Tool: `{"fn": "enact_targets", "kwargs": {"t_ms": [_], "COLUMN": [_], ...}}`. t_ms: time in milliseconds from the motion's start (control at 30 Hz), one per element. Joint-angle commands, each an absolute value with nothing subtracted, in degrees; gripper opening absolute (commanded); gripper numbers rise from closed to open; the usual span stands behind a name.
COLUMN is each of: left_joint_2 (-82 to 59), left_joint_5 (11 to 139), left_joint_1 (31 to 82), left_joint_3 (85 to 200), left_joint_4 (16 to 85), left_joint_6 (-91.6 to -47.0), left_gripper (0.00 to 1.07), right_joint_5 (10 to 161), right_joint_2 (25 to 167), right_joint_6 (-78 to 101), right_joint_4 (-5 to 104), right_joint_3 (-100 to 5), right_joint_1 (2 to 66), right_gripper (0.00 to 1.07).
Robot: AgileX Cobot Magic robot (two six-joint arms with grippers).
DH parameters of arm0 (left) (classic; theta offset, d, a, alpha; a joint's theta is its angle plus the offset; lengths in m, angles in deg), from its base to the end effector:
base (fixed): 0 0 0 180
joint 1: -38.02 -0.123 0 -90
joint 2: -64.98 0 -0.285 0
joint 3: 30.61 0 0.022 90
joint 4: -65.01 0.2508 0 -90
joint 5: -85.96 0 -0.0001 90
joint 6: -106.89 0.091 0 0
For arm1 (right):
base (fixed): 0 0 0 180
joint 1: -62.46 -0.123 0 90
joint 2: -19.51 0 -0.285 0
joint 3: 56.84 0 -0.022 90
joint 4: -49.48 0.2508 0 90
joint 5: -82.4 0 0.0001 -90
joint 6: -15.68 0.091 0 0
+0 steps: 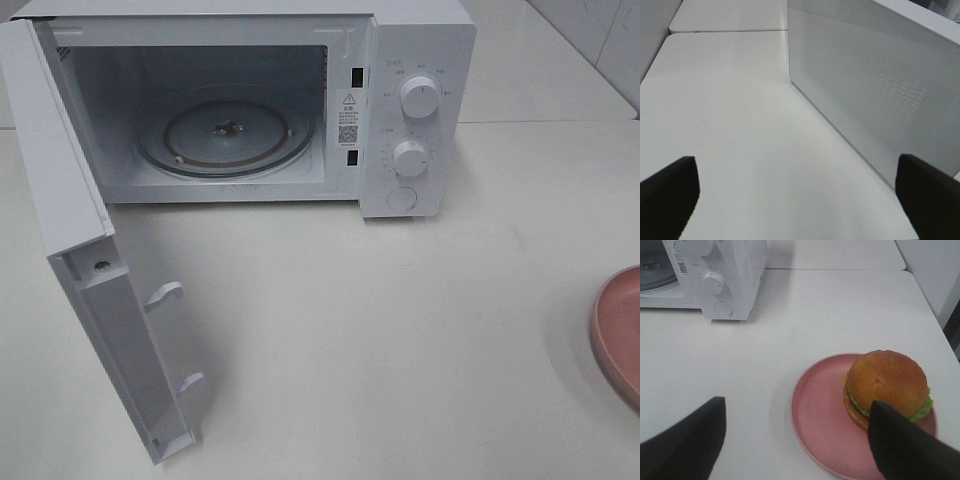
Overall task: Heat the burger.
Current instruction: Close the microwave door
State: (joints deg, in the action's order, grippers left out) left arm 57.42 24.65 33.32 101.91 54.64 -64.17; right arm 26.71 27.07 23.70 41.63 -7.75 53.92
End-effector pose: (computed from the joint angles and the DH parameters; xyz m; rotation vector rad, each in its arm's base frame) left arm -0.0076 -0.0151 0.2828 0.0864 2.0164 -0.0650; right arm 0.0002 -0.0104 0.2827 -0.0102 1.9538 0.0289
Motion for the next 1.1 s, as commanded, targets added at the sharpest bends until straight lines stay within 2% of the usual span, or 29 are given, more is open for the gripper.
{"fn": "enact_targets", "kwargs": {"t_ms": [33,467,567,833,900,933,967,1000,1033,1067,1100], "left_joint_2": [57.8,57.8,57.8,54.6,51.9,51.9,51.0,49.2,49.2,48.5,46.6], "left_joint_5": [24.5,24.5,26.1,31.0,35.5,35.5,36.7,39.6,39.6,40.8,44.0], "left_joint_1": [33.6,33.6,33.6,33.6,33.6,33.6,33.6,33.6,33.6,33.6,33.6], "left_joint_3": [101.8,101.8,102.7,103.2,103.2,103.2,103.2,102.8,102.8,102.5,101.7], "left_joint_4": [54.6,54.4,54.4,54.6,54.6,54.6,54.6,54.6,54.6,54.6,54.6], "left_joint_6": [-64.3,-64.7,-66.5,-67.5,-67.5,-67.5,-67.5,-67.5,-67.5,-67.5,-67.5], "left_gripper": [1.00,1.00,0.99,0.87,0.67,0.67,0.61,0.49,0.49,0.45,0.35], "right_joint_5": [27.2,27.2,27.2,27.2,27.2,27.2,27.2,27.2,27.2,27.2,27.2], "right_joint_2": [25.5,25.5,25.5,25.5,25.5,25.5,25.5,25.5,25.5,25.5,25.5], "right_joint_6": [24.0,24.0,24.0,24.0,24.0,24.0,24.0,24.0,24.0,24.0,24.0], "right_joint_4": [41.7,41.7,41.7,41.7,41.7,41.7,41.7,41.7,41.7,41.7,41.7], "right_joint_3": [-7.6,-7.6,-7.6,-7.6,-7.6,-7.6,-7.6,-7.6,-7.6,-7.6,-7.6], "right_joint_1": [54.3,54.3,54.3,54.3,54.3,54.3,54.3,54.3,54.3,54.3,54.3], "right_gripper": [0.76,0.76,0.76,0.76,0.76,0.76,0.76,0.76,0.76,0.76,0.76]}}
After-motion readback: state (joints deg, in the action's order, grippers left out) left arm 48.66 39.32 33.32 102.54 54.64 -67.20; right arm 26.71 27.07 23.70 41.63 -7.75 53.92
